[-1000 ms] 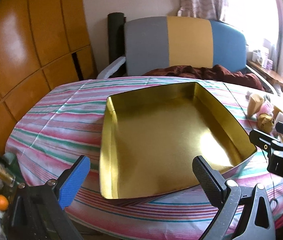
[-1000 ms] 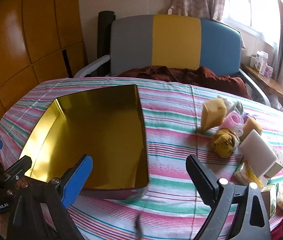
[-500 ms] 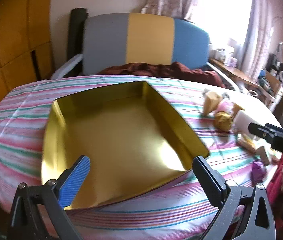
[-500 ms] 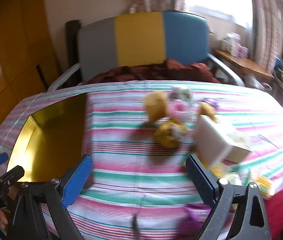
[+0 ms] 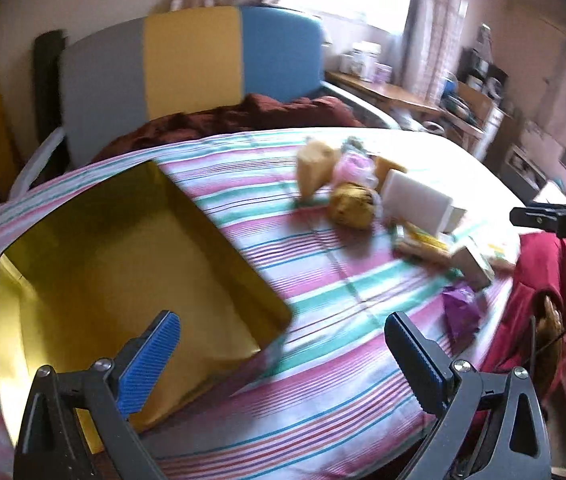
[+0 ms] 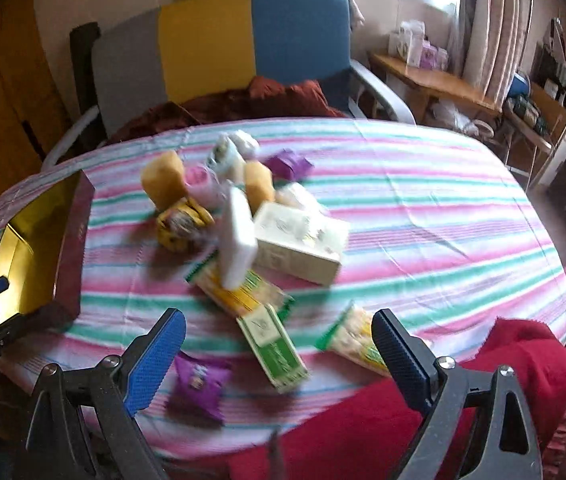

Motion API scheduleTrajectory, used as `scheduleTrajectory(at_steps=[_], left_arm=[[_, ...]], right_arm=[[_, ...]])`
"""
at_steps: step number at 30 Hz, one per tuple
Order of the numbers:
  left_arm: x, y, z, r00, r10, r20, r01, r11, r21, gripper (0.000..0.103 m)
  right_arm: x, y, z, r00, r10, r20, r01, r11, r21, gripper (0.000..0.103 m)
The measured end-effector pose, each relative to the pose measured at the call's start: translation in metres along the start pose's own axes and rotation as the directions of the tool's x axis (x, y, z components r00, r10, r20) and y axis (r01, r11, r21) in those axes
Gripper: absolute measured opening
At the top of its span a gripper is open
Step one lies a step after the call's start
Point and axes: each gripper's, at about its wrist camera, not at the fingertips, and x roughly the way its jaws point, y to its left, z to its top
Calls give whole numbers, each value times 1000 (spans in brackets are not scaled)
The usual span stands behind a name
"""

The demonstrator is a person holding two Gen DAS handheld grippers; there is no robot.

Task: Organize objects
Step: 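Grasp the purple snack packet with the left tool while the right tool grasps the small green-white box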

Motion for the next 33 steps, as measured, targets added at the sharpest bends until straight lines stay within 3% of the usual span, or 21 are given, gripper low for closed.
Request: scheduleTrajectory(at_steps=[4,7,10,13,16,20,23,27,33], left_arm=[[17,-30,5,994,-95,-46,98,992,77,103],[38,-56,8,982,-158,-101,170,976,133,102],[56,-85,9,962,-223,-157,250,952,177,95],[69,-110,10,942,-271,-196,308,931,196,93],[80,-128,10,922,-309,-234,356,914,194,85],[100,-147,11,903,-327,-279,383,907,176,77],[114,-154,8,897,-319,-306,382,909,170,73],[119,-153,1,904,-309,-296,371,910,183,61],[105,-129,-7,913,-310,-264,362,916,176,57]], right_arm=[[2,-11,-6,1000,-7,-28,7,1000,-8,94],[0,-16,-9,999,2,-48,-3,1000,-21,90],[0,-21,-11,998,4,-57,-6,1000,-24,90],[1,-26,-12,998,8,-69,-9,1000,-19,90],[3,-30,-12,997,7,-75,-9,1000,-23,90],[7,-30,-10,997,13,-82,-16,999,-32,90],[14,-24,-5,994,27,-102,-34,998,-61,90],[28,-6,3,989,51,-141,-69,990,-127,86],[73,25,7,951,26,-308,-105,965,-242,74]])
